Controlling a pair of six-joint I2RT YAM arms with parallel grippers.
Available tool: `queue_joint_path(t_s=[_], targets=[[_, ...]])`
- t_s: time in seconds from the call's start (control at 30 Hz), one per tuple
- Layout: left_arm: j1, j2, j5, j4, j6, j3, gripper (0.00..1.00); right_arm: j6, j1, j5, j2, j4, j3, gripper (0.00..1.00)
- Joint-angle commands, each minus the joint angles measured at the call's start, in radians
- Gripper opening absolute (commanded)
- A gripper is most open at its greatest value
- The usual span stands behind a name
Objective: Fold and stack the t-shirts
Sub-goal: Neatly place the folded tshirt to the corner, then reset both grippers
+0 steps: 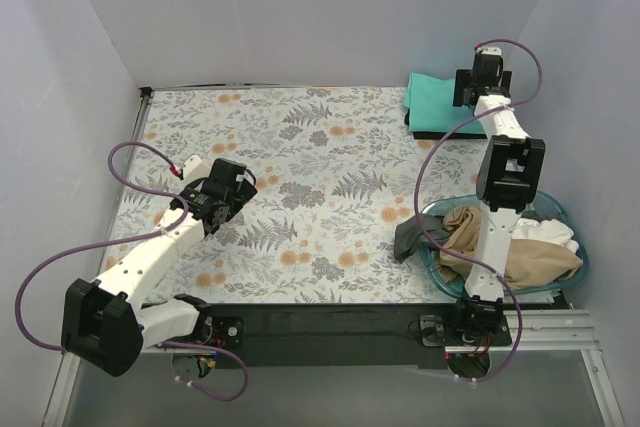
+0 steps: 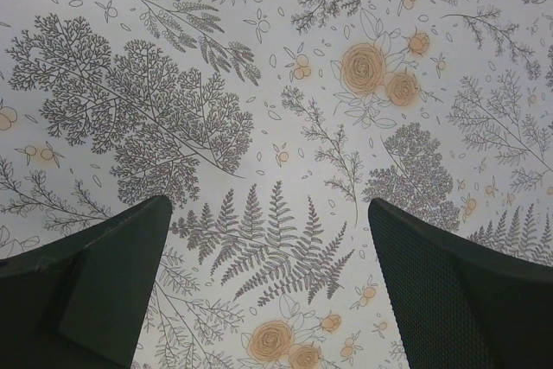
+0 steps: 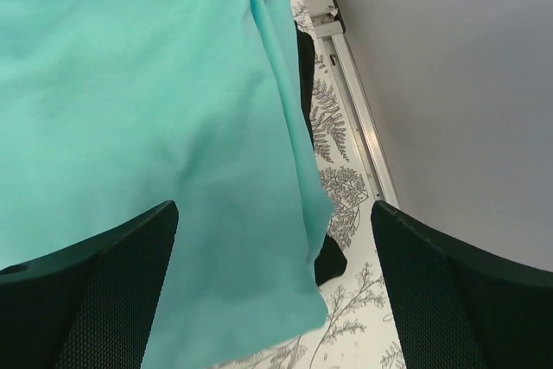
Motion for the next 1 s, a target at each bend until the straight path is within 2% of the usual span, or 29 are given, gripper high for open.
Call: queue_joint_path(t_s=[0.0, 0.23, 0.4, 0.6, 0.77, 0.97], targets=[[-0.004, -0.042, 0.0, 0.018, 0.024, 0.038, 0.98, 0.025, 0.004, -0.084, -0.205, 0.047, -0.05, 0.98], [-0.004, -0.078, 0.063, 0.071, 0.069, 0.028, 0.98, 0.099, 0.037, -0.189, -0.524, 0.047, -0.367, 0.98], [-0.005, -0.084, 0.158, 0.088, 0.098, 0.015, 0.98, 0.145, 0.082, -0.181, -0.819, 0.047, -0.739, 0.98], [-0.004, -0.168, 0.201, 0.085, 0.087, -0.059, 0.98, 0.235, 0.083, -0.272, -1.175, 0.059, -1.155, 0.98], [-0.007, -0.234, 0.233, 0.117, 0.083, -0.111, 0.98, 0.286, 0.082, -0.37, -1.4, 0.104, -1.351, 0.98], [-0.01, -0.28, 0.226, 0.097, 0.075, -0.14, 0.98, 0.307, 0.083, -0.419, -1.54, 0.11, -1.448, 0.98]])
